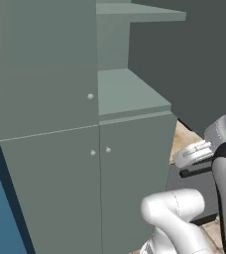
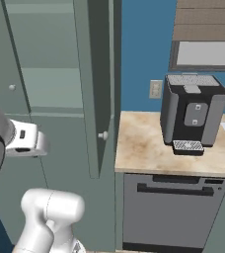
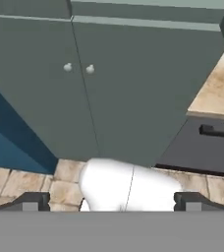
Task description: Open the cabinet. Pick the sponge and place it next to the sink. Then close the cabinet.
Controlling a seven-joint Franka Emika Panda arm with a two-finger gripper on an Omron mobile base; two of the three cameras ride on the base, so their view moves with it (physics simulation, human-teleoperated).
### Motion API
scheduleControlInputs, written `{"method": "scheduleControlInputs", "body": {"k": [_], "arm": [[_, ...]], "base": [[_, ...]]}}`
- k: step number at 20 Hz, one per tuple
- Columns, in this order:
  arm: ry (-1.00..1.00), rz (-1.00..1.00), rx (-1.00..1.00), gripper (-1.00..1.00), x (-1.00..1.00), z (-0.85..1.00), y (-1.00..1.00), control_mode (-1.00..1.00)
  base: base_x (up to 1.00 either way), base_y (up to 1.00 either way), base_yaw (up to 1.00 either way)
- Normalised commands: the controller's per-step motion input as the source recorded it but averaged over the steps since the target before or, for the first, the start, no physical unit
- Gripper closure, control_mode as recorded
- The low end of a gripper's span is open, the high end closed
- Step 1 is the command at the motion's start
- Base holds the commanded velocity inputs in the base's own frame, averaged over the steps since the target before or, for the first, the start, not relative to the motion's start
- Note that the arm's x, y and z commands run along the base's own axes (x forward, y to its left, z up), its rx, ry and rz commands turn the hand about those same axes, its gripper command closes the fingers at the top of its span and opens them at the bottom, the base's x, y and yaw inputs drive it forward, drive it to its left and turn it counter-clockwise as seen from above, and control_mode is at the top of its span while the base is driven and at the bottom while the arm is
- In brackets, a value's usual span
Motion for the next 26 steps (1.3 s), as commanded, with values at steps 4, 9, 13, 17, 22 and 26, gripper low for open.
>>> {"method": "scheduleControlInputs", "body": {"k": [4, 9, 13, 17, 22, 26], "arm": [[-0.34, -0.01, 0.39, -1.0, 0.53, 0.14, -0.01, -1.0], [-0.24, 0.0, 0.3, -1.0, 0.26, 0.17, 0.0, -1.0], [-0.15, 0.0, 0.01, -1.0, -0.73, 0.48, 0.0, -1.0], [-0.11, 0.0, -0.03, -1.0, -0.73, 0.39, 0.0, -1.0], [-0.04, 0.0, -0.12, -1.0, -0.33, 0.28, 0.0, -1.0], [-0.06, -0.04, -0.03, -1.0, 0.0, 0.0, -0.13, -1.0]], "base": [[0.0, 0.0, 0.0], [0.0, 0.0, 0.0], [0.0, 0.0, 0.0], [0.0, 0.0, 0.0], [0.0, 0.0, 0.0], [0.0, 0.0, 0.0]]}}
